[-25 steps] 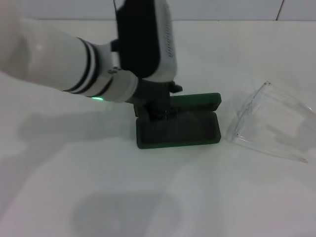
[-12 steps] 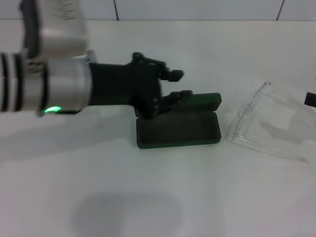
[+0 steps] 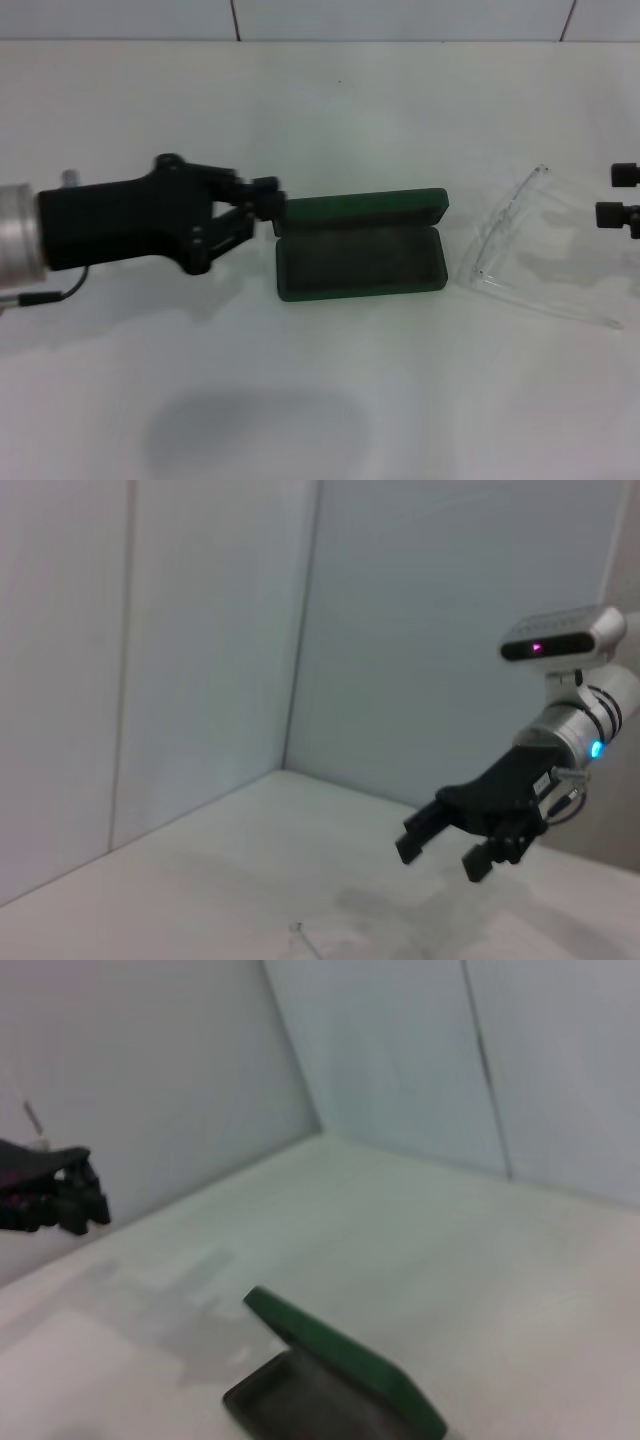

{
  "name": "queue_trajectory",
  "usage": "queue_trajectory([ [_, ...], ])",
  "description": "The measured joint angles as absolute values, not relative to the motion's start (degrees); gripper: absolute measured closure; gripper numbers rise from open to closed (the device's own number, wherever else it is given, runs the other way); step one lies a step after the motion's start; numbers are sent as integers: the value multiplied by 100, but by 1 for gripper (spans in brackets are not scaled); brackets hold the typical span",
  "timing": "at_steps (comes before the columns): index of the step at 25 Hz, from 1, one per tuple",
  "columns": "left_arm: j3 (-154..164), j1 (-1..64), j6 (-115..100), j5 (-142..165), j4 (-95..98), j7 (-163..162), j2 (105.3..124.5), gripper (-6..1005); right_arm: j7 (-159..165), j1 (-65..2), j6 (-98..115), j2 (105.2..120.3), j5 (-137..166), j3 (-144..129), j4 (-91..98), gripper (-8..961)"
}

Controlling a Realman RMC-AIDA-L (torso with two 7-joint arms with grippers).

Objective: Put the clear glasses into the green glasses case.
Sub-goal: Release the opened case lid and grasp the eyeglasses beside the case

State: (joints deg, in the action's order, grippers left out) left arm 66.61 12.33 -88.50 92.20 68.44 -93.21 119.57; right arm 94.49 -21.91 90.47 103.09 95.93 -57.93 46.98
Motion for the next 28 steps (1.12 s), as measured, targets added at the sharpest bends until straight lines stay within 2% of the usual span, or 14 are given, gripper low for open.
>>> queue_trajectory([
  [7,6209,1222,-9204,9162,6174,-8949,11951,881,11444,-2755,9588,10298,11120,-5776,5928,191],
  [14,6121,1216,-9213,8872,5626,-8498,11954,887,12914,-3639,10550,10497,12981,-5732,7093,190],
  [22,5922,1226,-9228,8393,5064,-8029,11952,888,13328,-4694,11472,10434,13513,-5750,7216,191],
  [28,5937,1285,-9231,8082,4502,-7469,11980,887,12752,-4896,11499,10397,13620,-6072,7268,190],
])
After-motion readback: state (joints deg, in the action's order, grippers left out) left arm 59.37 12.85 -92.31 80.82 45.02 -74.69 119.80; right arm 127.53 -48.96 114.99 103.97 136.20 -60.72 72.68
